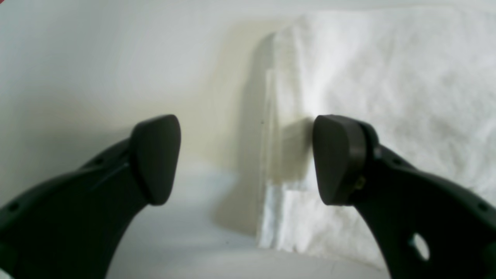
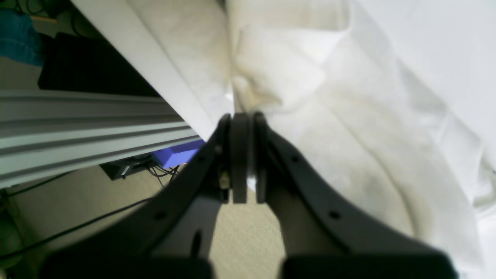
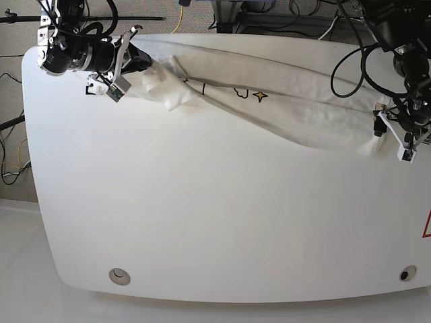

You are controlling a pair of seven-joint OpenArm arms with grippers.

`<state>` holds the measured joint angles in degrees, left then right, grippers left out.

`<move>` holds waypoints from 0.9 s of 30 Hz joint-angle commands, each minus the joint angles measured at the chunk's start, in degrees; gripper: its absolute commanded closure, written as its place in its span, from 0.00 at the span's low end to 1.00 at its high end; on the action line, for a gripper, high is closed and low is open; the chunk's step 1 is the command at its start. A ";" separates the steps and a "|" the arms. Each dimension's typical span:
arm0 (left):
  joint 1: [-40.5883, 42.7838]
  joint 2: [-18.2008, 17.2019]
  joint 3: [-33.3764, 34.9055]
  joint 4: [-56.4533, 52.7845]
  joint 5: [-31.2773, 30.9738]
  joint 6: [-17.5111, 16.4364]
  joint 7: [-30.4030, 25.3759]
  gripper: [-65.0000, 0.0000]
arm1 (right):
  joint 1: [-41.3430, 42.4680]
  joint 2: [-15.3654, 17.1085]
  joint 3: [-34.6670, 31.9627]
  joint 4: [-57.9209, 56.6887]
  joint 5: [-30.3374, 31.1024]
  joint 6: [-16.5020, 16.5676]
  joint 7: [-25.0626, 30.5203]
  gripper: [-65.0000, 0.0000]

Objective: Fold the T-shirt properly

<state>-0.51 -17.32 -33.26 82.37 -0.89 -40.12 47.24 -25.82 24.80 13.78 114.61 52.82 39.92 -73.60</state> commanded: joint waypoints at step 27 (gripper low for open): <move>-0.76 -1.01 -0.37 0.84 -0.39 0.12 -0.87 0.25 | 5.12 -1.81 -12.07 -7.22 -26.75 0.08 -0.99 1.00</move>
<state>-0.51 -17.32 -33.28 82.32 -1.02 -40.10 47.09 -21.15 23.68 1.50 107.53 31.66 40.53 -74.06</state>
